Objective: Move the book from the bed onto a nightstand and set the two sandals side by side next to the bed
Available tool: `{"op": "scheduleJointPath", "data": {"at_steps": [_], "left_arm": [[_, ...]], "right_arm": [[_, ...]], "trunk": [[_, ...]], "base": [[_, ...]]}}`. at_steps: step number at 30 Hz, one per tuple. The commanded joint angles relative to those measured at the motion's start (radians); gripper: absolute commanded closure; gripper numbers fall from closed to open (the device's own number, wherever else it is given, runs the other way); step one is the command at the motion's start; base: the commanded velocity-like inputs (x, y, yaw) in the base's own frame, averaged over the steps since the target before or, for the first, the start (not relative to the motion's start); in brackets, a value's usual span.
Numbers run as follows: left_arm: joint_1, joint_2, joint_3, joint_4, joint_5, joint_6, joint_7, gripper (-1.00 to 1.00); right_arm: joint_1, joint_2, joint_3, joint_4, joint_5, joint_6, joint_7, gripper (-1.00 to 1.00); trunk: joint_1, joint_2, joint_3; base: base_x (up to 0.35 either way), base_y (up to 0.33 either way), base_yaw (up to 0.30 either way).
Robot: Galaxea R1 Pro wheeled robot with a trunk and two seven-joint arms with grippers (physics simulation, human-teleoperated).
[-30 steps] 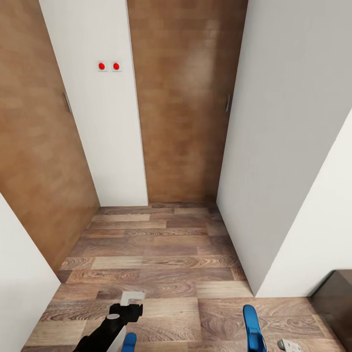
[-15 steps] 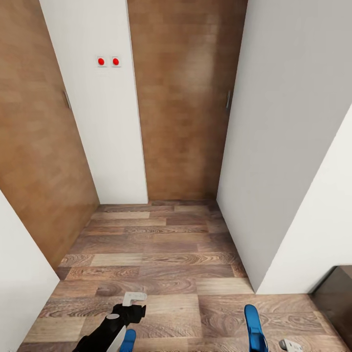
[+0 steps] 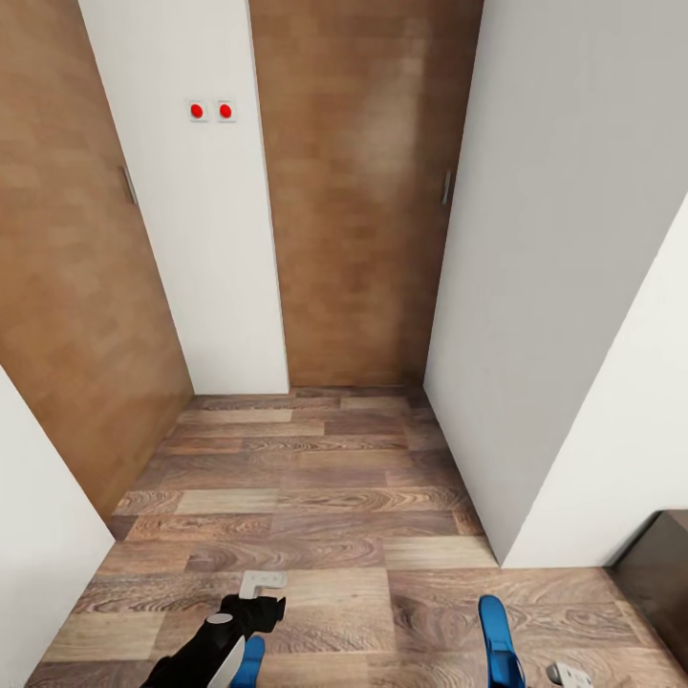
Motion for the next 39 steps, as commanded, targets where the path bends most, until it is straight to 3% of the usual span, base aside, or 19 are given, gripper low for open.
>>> {"op": "scheduleJointPath", "data": {"at_steps": [1,4,11,19,21,23,25,26,30,33,35,36,37,39], "left_arm": [[0.000,0.001,-0.008,-0.001,0.010,0.005,0.006,-1.00],[0.000,0.003,-0.008,0.004,0.012,0.005,0.006,-1.00],[0.001,0.046,-0.006,0.040,0.018,0.004,0.001,-1.00],[0.001,0.047,-0.009,0.047,0.019,0.003,-0.002,-1.00],[0.001,0.047,-0.009,0.047,0.020,0.002,-0.003,-1.00],[0.001,0.045,-0.009,0.047,0.020,0.002,-0.003,-1.00],[0.001,0.044,-0.009,0.047,0.020,0.002,-0.002,-1.00],[0.001,0.045,-0.009,0.047,0.020,0.002,-0.002,-1.00],[0.001,0.044,-0.010,0.047,0.019,0.002,-0.003,-1.00],[0.001,0.043,-0.010,0.047,0.019,0.002,-0.004,-1.00],[0.001,0.042,-0.011,0.047,0.019,0.002,-0.004,-1.00],[0.001,0.041,-0.011,0.047,0.019,0.002,-0.004,-1.00],[0.001,0.041,-0.012,0.047,0.019,0.002,-0.004,-1.00],[0.001,0.041,-0.012,0.047,0.019,0.002,-0.004,-1.00]], "right_arm": [[0.000,0.000,-0.010,-0.001,0.009,0.004,0.004,1.00],[0.000,0.000,-0.011,-0.001,0.008,0.004,0.007,1.00],[0.000,0.000,-0.010,-0.001,0.008,0.005,0.010,1.00],[0.000,0.000,-0.016,-0.003,0.008,0.013,0.013,1.00],[0.000,-0.011,-0.020,-0.013,0.008,0.031,0.015,1.00],[-0.002,-0.028,-0.024,-0.026,0.007,0.115,0.011,1.00],[-0.005,-0.044,-0.027,-0.082,0.007,0.284,0.008,1.00],[-0.005,-0.047,-0.027,-0.102,0.007,0.319,0.008,1.00],[-0.006,-0.055,-0.028,-0.261,-0.009,0.526,0.014,1.00],[-0.007,-0.058,-0.028,-0.300,-0.073,0.608,0.029,1.00],[-0.007,-0.061,-0.027,-0.339,-0.137,0.676,0.082,1.00],[-0.007,-0.062,-0.027,-0.349,-0.150,0.694,0.098,1.00],[-0.007,-0.065,-0.027,-0.378,-0.178,0.749,0.153,1.00],[-0.008,-0.069,-0.027,-0.413,-0.197,0.814,0.237,1.00]], "trunk": [[0.004,-0.008,-0.004],[0.015,-0.029,-0.014],[0.042,-0.078,-0.035],[0.073,-0.134,-0.061],[0.080,-0.148,-0.067],[0.088,-0.162,-0.073],[0.096,-0.176,-0.079],[0.100,-0.183,-0.082],[0.115,-0.211,-0.095],[0.126,-0.232,-0.104],[0.134,-0.246,-0.111],[0.138,-0.253,-0.114],[0.142,-0.260,-0.117],[0.149,-0.274,-0.123]], "base": [[0.000,0.000,0.000],[0.000,0.000,0.000],[0.000,0.000,0.000],[0.000,0.000,0.000],[0.000,0.000,0.000],[0.000,0.000,0.000],[0.000,0.000,0.000],[0.000,0.000,0.000],[0.000,0.000,0.000],[0.000,0.000,0.000],[0.000,0.000,0.000],[0.000,0.000,0.000],[0.000,0.000,0.000],[0.000,0.000,0.000]]}}
